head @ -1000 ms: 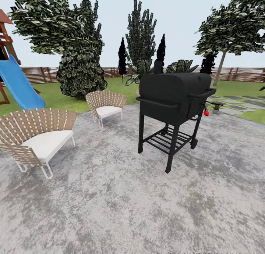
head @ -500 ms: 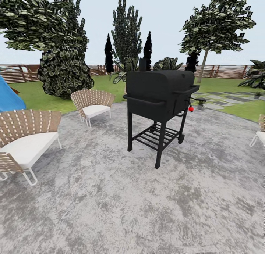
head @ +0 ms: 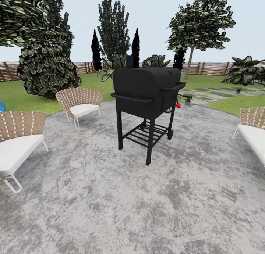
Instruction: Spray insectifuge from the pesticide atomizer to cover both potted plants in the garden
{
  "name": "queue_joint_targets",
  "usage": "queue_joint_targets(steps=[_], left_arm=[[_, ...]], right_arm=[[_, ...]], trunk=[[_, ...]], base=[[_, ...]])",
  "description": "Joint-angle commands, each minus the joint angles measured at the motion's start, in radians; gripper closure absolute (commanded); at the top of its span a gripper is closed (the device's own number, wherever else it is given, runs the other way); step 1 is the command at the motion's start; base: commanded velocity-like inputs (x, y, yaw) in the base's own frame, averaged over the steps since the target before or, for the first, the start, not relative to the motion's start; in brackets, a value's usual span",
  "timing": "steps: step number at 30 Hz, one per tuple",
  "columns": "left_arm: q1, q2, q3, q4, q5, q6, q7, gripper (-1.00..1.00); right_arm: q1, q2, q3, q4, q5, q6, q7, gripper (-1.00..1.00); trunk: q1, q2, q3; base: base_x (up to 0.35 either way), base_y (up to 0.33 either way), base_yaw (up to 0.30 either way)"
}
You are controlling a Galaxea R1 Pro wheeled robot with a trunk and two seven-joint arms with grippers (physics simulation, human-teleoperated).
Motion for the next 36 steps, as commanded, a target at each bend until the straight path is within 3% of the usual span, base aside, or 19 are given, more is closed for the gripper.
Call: queue_joint_targets(steps=[1,10,36], left_arm=[[0.000,0.001,-0.001,0.001,-0.002,-0.004,0.000,-1.00],[0.000,0.020,-0.005,0.023,-0.024,-0.095,-0.027,-1.00],[0.000,0.020,0.002,0.029,-0.030,-0.101,-0.019,-1.00]], right_arm=[[-0.001,0.000,-0.001,0.001,0.000,-0.003,-0.001,-1.00],[-0.001,0.001,-0.001,0.001,0.000,-0.004,-0.001,-1.00],[-0.001,0.001,-0.001,0.000,0.000,-0.004,-0.001,-1.00]], trunk=[[0.000,0.000,-0.002],[0.000,0.000,-0.013],[0.000,0.000,-0.040]], base=[[0.000,0.000,-0.211],[0.000,0.000,-0.211],[0.000,0.000,-0.234]])
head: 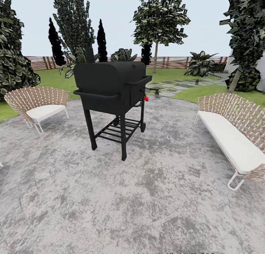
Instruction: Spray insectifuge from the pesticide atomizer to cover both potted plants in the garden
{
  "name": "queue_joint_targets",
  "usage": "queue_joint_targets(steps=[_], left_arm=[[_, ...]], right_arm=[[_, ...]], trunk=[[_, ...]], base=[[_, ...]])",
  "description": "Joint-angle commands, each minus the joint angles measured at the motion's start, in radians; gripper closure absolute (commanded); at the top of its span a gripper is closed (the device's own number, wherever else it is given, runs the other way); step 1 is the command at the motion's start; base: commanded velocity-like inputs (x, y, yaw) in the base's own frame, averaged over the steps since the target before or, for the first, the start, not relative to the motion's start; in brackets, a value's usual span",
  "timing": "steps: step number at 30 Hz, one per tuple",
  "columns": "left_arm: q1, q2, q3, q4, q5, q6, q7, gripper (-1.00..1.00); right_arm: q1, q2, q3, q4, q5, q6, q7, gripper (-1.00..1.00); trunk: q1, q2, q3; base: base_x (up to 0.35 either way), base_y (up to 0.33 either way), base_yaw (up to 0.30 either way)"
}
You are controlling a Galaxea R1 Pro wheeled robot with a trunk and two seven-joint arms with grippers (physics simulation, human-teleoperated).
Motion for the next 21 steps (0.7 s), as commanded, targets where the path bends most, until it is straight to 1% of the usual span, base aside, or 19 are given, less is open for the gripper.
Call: queue_joint_targets(steps=[1,3,15,21], left_arm=[[0.000,0.000,-0.001,0.001,-0.004,-0.004,0.000,-1.00],[0.000,0.000,-0.002,0.001,-0.004,-0.004,-0.001,-1.00],[0.000,0.003,-0.003,0.001,-0.004,-0.003,0.000,-1.00],[0.000,0.004,-0.003,0.001,-0.004,-0.003,0.000,-1.00]], right_arm=[[-0.001,0.000,-0.001,0.001,0.000,-0.003,-0.001,-1.00],[-0.001,0.000,-0.001,0.001,0.000,-0.003,-0.001,-1.00],[-0.001,0.000,0.000,0.001,0.000,-0.003,-0.001,-1.00],[-0.001,0.000,0.001,0.001,0.000,-0.003,-0.001,-1.00]], trunk=[[0.000,0.000,-0.002],[0.000,0.000,-0.003],[0.046,-0.084,-0.051],[0.069,-0.126,-0.071]], base=[[0.000,0.000,-0.262],[0.000,0.000,-0.262],[0.000,0.000,-0.263],[0.000,0.000,-0.290]])
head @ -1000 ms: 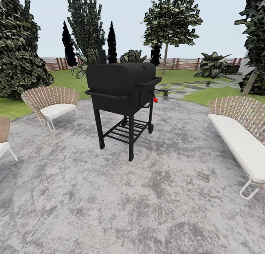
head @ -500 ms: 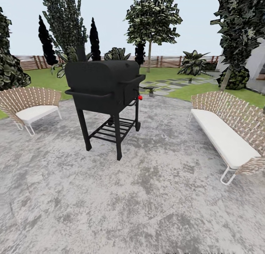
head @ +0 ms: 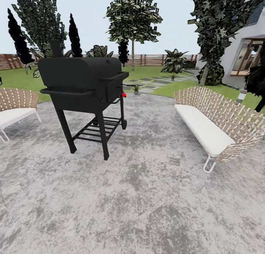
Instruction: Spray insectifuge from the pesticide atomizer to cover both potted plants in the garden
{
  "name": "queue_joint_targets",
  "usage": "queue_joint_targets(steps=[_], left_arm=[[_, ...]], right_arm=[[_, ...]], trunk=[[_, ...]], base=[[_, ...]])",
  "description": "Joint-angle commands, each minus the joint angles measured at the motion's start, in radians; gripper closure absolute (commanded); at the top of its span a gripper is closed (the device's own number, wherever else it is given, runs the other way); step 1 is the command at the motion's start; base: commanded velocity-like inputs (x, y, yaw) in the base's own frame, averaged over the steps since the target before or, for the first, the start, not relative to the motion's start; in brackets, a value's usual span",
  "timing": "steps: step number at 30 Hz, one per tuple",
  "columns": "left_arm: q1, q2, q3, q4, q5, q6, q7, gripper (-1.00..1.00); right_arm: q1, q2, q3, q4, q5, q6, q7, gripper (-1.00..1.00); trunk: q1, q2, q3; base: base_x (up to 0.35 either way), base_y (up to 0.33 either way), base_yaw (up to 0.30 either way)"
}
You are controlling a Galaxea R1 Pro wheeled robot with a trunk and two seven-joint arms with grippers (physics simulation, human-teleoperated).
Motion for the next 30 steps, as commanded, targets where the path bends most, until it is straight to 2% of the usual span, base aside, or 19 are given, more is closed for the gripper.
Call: queue_joint_targets(steps=[1,20,30], left_arm=[[0.000,0.001,0.000,0.000,-0.004,-0.003,0.000,-1.00],[0.000,0.001,0.001,0.000,-0.003,-0.001,0.000,-1.00],[0.000,0.001,0.002,0.001,-0.002,0.000,0.000,-1.00]], right_arm=[[-0.001,0.000,0.000,0.001,0.000,-0.003,-0.001,-1.00],[-0.001,0.000,0.007,0.001,0.002,-0.004,0.001,-1.00],[-0.001,0.000,0.008,0.001,0.002,-0.003,0.001,-1.00]], trunk=[[0.004,-0.008,-0.004],[0.077,-0.141,-0.049],[0.115,-0.211,-0.079]], base=[[0.000,0.000,-0.298],[0.000,0.000,-0.278],[0.000,0.000,-0.039]])
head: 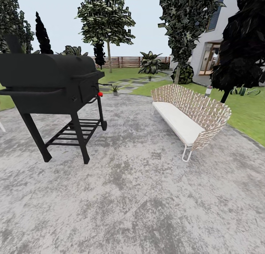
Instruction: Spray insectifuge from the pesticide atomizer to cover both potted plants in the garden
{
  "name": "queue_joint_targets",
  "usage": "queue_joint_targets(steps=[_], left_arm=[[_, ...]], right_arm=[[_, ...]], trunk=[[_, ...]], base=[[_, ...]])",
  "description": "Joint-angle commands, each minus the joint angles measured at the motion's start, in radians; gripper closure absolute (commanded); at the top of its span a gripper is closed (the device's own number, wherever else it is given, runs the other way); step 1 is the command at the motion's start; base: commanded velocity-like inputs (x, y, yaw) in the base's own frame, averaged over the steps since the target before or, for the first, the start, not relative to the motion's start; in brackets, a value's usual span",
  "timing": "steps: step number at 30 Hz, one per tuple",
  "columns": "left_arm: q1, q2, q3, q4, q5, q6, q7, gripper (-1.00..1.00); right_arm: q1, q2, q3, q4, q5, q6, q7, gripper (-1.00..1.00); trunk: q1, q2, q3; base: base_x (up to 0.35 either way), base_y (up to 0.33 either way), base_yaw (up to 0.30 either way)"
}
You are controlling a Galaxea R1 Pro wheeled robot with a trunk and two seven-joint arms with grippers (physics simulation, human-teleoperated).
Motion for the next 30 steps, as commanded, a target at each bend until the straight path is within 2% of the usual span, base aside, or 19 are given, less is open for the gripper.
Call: queue_joint_targets(steps=[1,8,23,30], left_arm=[[-0.001,0.000,0.000,0.001,-0.004,-0.003,0.000,-1.00],[-0.001,0.000,-0.001,0.001,-0.004,-0.004,0.000,-1.00],[-0.001,0.000,0.004,0.000,-0.002,-0.012,0.000,-1.00],[-0.001,0.000,0.005,0.000,-0.002,-0.012,0.000,-1.00]], right_arm=[[-0.001,0.000,0.000,0.001,0.000,-0.003,-0.001,-1.00],[-0.001,0.000,0.000,0.001,0.000,-0.003,-0.001,-1.00],[-0.001,-0.002,-0.001,0.001,0.001,-0.004,-0.001,-1.00],[-0.001,-0.012,-0.001,0.001,0.001,-0.004,-0.001,-1.00]], trunk=[[0.004,-0.008,-0.004],[0.031,-0.057,-0.026],[0.031,-0.057,-0.026],[0.057,-0.106,-0.048]], base=[[0.000,0.000,-0.002],[0.000,0.000,0.000],[0.000,0.000,0.000],[0.000,0.000,0.000]])
